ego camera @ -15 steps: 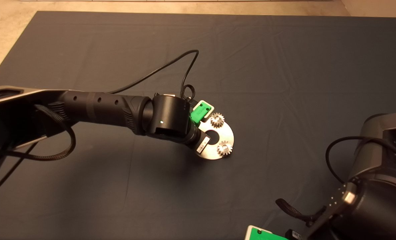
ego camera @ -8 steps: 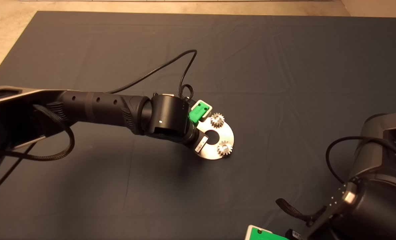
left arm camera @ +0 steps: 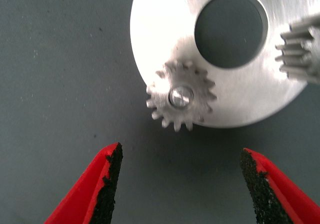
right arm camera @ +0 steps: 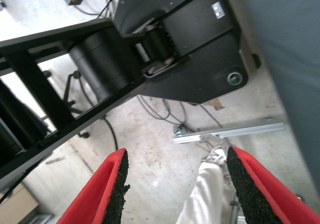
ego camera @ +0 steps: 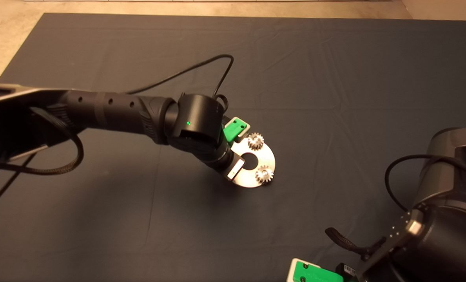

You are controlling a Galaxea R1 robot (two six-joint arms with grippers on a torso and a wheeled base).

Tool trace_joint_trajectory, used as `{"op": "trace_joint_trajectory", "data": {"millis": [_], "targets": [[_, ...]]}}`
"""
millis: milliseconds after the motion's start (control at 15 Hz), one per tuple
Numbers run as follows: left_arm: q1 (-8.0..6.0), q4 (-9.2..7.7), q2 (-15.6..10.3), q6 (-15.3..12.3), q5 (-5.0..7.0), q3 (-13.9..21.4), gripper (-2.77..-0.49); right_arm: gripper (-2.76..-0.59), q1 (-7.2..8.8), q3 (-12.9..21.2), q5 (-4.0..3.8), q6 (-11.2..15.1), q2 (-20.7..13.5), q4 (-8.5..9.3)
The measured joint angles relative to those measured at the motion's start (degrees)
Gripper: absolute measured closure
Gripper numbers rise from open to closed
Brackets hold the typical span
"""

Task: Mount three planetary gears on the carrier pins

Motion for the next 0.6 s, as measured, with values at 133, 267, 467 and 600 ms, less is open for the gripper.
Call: {"op": "trace_joint_trajectory", "data": {"millis": [133, 267, 467, 600], "targets": [[-1.47, -5.75, -0.15, 0.85, 0.07, 0.00, -1.61, -1.44, 2.51, -0.52, 0.00, 0.00, 0.00, 0.79], [-1.71, -10.30, -0.44, 0.88, 0.13, 0.99, -1.61, -1.44, 5.67, -2.06, -0.04, 0.00, 0.00, 2.39], [-2.00, -12.67, -1.82, -2.55, 0.11, 8.21, -1.61, -1.44, 10.16, -5.98, -0.02, -0.08, 0.00, 5.81], [-2.13, -12.86, -5.77, -7.62, -0.28, 15.52, -1.61, -1.44, 12.56, -7.96, -0.09, -0.08, -0.02, 7.57]]}}
